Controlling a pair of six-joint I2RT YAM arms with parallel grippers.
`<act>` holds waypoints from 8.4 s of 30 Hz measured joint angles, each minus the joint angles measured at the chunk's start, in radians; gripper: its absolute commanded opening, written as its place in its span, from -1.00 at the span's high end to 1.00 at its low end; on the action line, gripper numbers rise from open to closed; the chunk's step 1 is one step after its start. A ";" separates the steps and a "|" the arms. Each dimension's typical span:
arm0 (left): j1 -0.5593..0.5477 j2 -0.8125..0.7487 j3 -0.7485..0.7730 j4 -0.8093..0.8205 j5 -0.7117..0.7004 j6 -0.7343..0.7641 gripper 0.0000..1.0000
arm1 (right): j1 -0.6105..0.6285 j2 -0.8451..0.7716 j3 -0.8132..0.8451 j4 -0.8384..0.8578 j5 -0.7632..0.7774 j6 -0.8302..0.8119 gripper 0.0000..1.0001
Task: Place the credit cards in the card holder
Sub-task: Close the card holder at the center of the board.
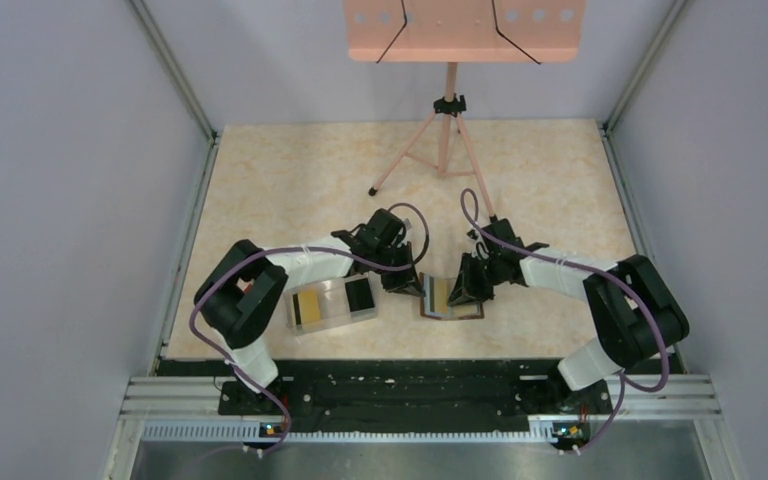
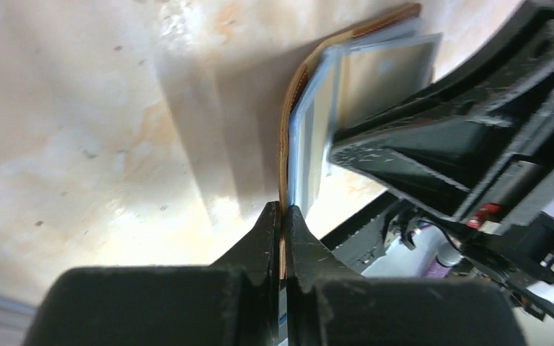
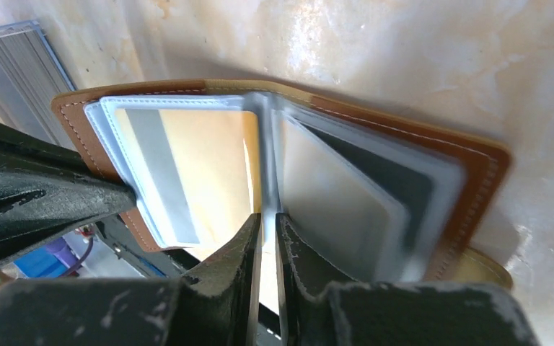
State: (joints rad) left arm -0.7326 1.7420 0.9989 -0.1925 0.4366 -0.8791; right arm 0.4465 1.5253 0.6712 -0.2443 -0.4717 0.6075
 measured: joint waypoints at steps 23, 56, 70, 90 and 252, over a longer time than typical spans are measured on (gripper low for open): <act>-0.011 -0.054 0.201 -0.587 -0.271 0.146 1.00 | 0.065 -0.009 0.085 -0.169 0.187 -0.051 0.63; -0.141 0.210 0.406 -0.423 -0.023 -0.057 -0.04 | -0.137 -0.137 0.098 -0.264 -0.098 -0.102 0.07; -0.141 0.283 0.388 -0.444 0.021 0.019 0.62 | -0.151 0.064 0.112 -0.145 -0.187 -0.084 0.25; -0.140 0.072 0.174 -0.427 -0.029 0.130 0.47 | -0.049 -0.003 -0.065 -0.021 -0.330 0.040 0.25; -0.151 0.192 0.400 -0.594 -0.286 0.183 1.00 | 0.035 0.249 0.121 0.159 -0.300 0.072 1.00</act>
State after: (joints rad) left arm -0.8841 1.9335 1.3991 -0.7864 0.1509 -0.6964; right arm 0.4816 1.7748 0.7925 -0.0856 -0.7715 0.6800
